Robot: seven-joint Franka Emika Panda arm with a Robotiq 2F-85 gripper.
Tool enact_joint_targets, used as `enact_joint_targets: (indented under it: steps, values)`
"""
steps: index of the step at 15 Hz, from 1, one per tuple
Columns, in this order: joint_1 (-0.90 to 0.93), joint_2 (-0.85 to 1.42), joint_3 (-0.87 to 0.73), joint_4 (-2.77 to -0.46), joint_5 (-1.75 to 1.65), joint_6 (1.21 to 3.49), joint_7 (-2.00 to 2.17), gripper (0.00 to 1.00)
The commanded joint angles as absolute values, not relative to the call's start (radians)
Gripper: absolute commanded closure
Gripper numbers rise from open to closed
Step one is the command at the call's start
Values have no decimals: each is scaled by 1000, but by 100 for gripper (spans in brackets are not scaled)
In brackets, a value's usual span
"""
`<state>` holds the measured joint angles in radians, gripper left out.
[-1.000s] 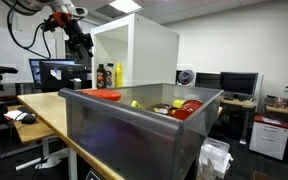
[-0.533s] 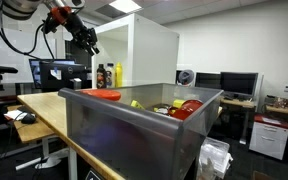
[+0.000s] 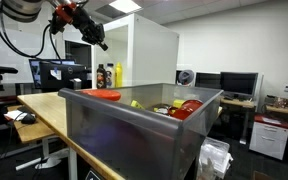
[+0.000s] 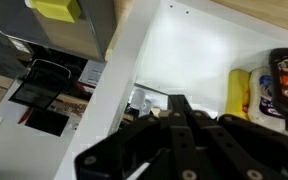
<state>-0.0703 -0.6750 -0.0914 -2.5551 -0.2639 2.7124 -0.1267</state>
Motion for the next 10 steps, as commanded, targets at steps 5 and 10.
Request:
enact_joint_targets:
  steps: [5, 10]
  values:
    - [-156, -610, -85, -2552, -288, 2907, -136, 100]
    - [-225, -546, -54, -2538, -301, 3012, -129, 100]
